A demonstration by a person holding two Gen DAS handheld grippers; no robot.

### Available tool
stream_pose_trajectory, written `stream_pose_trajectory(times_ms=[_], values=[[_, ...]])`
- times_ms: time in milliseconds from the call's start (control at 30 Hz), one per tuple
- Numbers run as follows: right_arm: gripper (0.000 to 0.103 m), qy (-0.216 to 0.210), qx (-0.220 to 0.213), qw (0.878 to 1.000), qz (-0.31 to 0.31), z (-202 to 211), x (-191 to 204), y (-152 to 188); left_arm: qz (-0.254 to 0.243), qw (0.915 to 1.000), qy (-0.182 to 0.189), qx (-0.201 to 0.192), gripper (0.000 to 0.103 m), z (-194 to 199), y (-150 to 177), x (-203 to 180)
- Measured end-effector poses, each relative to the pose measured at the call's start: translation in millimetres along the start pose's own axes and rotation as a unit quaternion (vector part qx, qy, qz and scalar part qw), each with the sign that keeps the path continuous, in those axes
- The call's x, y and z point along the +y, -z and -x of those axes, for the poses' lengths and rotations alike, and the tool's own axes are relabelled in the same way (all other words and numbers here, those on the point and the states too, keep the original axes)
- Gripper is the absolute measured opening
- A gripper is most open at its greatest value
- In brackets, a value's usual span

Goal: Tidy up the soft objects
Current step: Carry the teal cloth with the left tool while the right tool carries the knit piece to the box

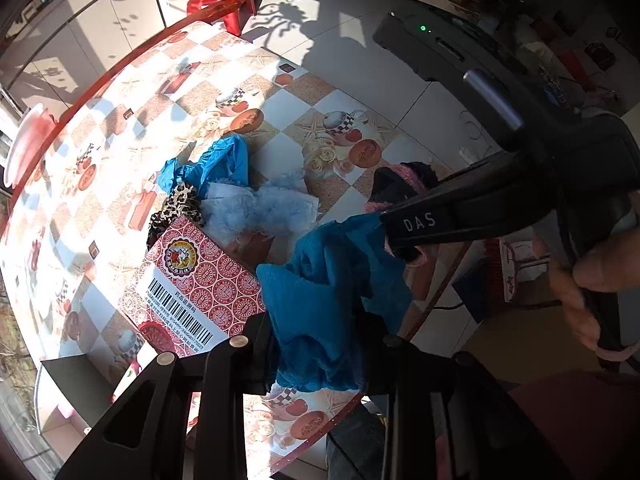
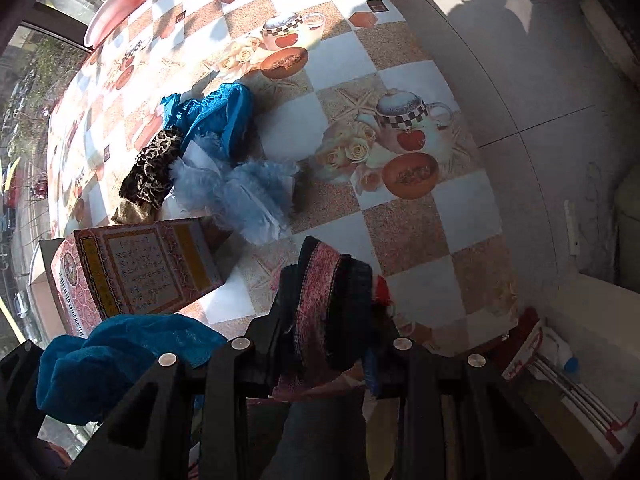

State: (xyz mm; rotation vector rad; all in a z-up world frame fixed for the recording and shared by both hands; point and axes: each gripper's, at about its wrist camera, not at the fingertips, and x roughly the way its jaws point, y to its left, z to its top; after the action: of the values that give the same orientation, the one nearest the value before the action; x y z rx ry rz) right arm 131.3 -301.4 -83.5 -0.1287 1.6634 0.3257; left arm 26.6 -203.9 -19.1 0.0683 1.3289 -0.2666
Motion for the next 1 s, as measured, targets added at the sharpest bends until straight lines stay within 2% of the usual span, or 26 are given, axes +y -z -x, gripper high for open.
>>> stream_pose_trajectory(times_ms=[133,300,433,533,767,1000], values=[[0.033,0.012,-0.003,1.0,0.002,-3,19,40,0.005,0.9999,-0.015,-0.006,0.032,15,34,13],[0.033,0.013,0.001,1.0,0.017,-7,46,83,0.051,0.9977,-0.042,-0.013,0.032,33,71,46],[0.033,0.008,0.016,0.999,0.037,-10,69,98,0.101,0.9923,-0.068,-0.022,0.032,48,100,78],[0.033,0.001,0.016,0.997,0.081,-6,95,103,0.138,0.9864,-0.086,-0.025,0.032,56,121,100],[0.033,-0.009,-0.001,0.978,0.211,11,164,116,0.24,0.9633,-0.117,-0.032,0.032,76,175,143],[0.033,-0.008,-0.022,0.953,0.303,25,216,127,0.33,0.9325,-0.142,-0.042,0.032,90,218,169]])
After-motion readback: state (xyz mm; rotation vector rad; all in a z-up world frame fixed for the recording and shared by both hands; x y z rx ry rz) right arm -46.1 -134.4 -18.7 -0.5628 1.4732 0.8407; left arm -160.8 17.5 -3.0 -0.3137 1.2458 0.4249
